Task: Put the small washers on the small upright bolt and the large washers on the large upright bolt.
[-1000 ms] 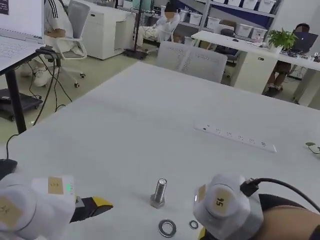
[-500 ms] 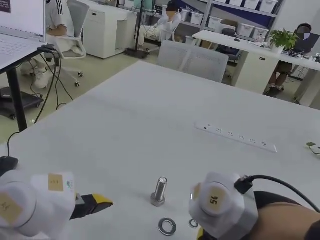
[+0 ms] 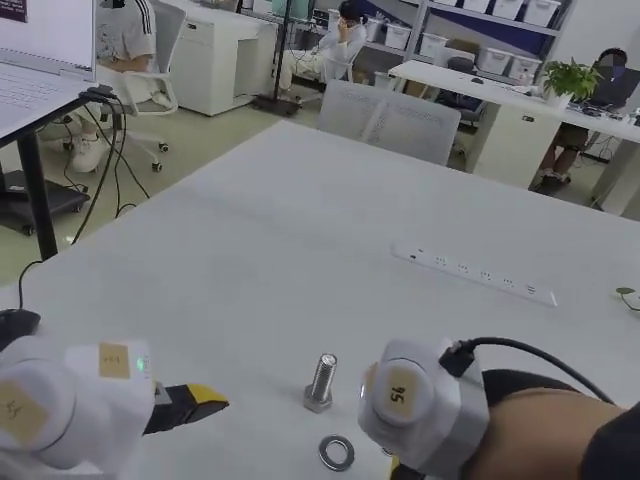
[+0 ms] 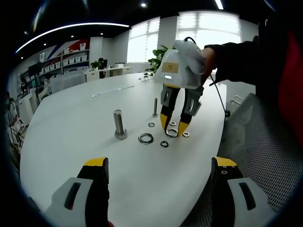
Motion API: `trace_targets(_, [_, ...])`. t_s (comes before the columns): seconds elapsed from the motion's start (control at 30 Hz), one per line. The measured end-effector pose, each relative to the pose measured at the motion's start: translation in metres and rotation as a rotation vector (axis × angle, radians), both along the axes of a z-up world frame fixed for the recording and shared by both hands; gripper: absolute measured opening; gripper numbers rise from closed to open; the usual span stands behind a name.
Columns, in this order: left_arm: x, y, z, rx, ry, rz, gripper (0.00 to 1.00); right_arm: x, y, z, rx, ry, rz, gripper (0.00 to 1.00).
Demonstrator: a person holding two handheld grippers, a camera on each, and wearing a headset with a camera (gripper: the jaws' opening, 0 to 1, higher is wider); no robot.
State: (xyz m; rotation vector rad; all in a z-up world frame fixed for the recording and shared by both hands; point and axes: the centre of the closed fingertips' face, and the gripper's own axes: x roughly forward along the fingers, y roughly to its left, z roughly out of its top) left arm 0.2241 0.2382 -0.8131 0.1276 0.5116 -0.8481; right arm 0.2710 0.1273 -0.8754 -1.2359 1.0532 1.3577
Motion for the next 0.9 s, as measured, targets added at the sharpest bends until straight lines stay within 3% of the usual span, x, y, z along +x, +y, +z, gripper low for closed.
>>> trace_targets(0.1, [0.0000, 0.0000, 0.0009, 0.001, -0.002, -0.001, 0.89, -0.0009, 0.0009, -0.0004, -0.030, -0.004, 0.010, 0.25])
trace_targets(0.43, [0.0003, 0.0009, 0.0036, 0.001, -0.009, 0.005, 0.89, -0.0019, 0.0008, 0.0006, -0.057, -0.028, 0.038, 0.26])
trace_targets(0.53, [0.0002, 0.0018, 0.0048, 0.002, -0.011, 0.007, 0.89, -0.0009, 0.0006, 0.0011, -0.050, -0.027, 0.057, 0.26])
trace_targets(0.63, [-0.0001, 0.0037, 0.0058, 0.000, -0.012, 0.013, 0.89, 0.0013, -0.0012, 0.0015, -0.025, -0.007, 0.020, 0.26])
trace_targets(0.9, [-0.0009, 0.0028, 0.0060, 0.004, -0.010, 0.016, 0.89, 0.0009, -0.0020, 0.0009, -0.012, -0.002, 0.015, 0.28])
